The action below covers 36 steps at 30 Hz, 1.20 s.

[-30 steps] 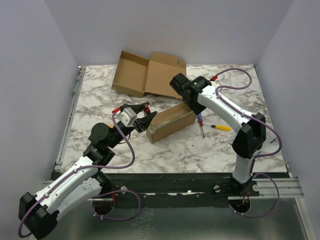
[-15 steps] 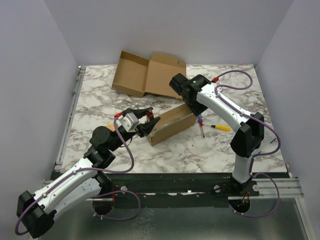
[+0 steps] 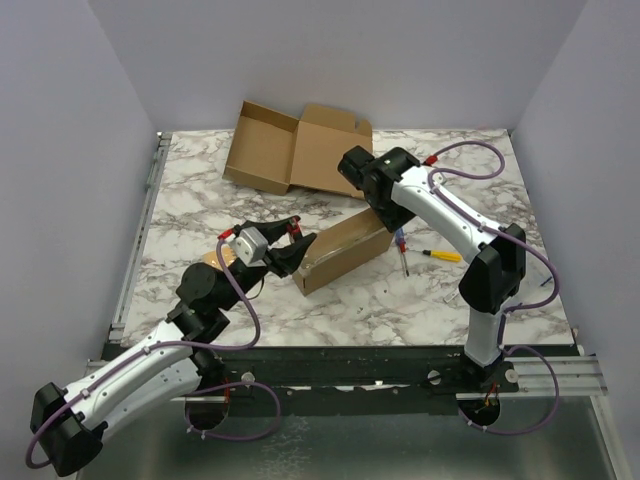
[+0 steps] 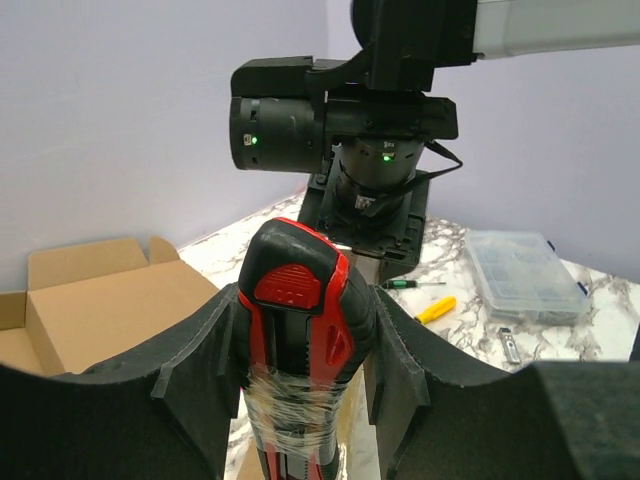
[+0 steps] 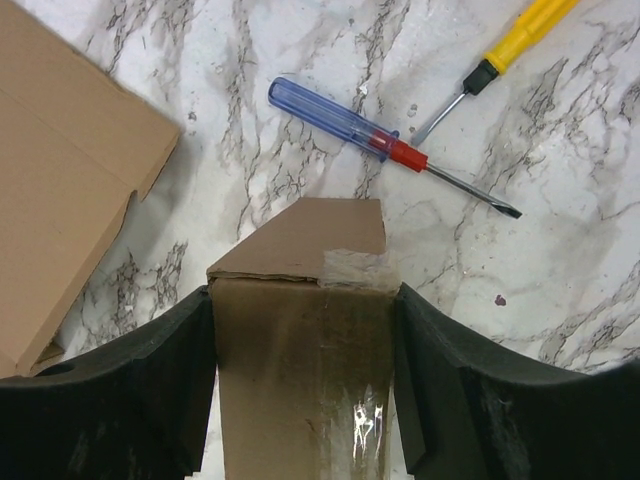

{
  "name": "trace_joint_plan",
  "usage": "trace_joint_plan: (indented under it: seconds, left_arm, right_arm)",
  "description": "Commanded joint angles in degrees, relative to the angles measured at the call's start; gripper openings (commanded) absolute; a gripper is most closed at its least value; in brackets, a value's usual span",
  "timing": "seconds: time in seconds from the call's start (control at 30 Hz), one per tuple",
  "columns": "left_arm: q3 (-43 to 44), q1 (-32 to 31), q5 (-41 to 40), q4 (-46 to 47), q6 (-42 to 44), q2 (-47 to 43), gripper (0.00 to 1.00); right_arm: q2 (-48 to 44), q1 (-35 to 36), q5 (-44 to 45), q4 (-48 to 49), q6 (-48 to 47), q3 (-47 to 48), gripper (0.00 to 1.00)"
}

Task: Unpack the express box
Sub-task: Cut the express box at the center of the board.

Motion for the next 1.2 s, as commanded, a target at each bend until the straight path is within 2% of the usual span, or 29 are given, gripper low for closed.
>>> trace_joint_plan:
  seconds: [0.0, 0.07, 0.13, 0.17, 0.33, 0.5, 0.73, 0.83, 1.03, 1.17]
  left_arm:
    - [-1.74, -1.39, -3.23, 2.81, -4.35, -0.87, 0.00]
    - [-1.84, -1.40, -3.49, 2.57, -3.78, 0.01, 0.00]
    - [-1.93, -1.41, -3.72, 2.30, -3.81, 0.89, 0.00]
    - [-1.93, -1.41, -3.81, 2.25, -4.03, 1.17, 0.00]
    - [-1.70, -1.41, -4.70, 2.32, -4.64, 2.54, 0.00]
    - [-1.48, -1.40, -4.04, 2.50, -4.99, 3.30, 0.00]
    - [-2.02, -1.59, -3.40, 1.92, -3.01, 3.18, 0.00]
    - [-1.91, -1.75, -2.78, 1.36, -1.69, 3.68, 0.00]
    - [-2.08, -3.72, -2.66, 0.04, 1.17, 3.11, 0.00]
    - [-2.40, -5.92, -4.34, 0.04, 2.32, 2.28, 0.00]
  right_arm:
    - [0.57, -0.29, -2.68, 3.43, -0.69, 1.57, 0.76]
    - [-1.16, -0.25, -3.25, 9.34, -10.80, -0.67, 0.90]
    - [-2.37, 0.14, -5.02, 11.68, -18.48, -2.60, 0.97]
    - [-2.54, 0.61, -4.94, 10.47, -19.22, -2.68, 0.99]
    - [-1.83, 3.99, -4.20, 3.63, -15.80, 0.31, 1.00]
    - [-2.08, 5.99, -9.47, 4.97, -11.05, -0.23, 0.99]
    - [-2.09, 6.80, -19.61, 6.82, -0.36, -2.67, 0.82]
    - [-1.81, 6.79, -20.13, 6.91, 3.15, -2.78, 0.72]
    - [-3.20, 6.72, -16.12, 5.15, 13.12, -3.71, 0.45]
    - [-4.06, 6.55, -16.18, 6.72, 18.23, -5.87, 0.32]
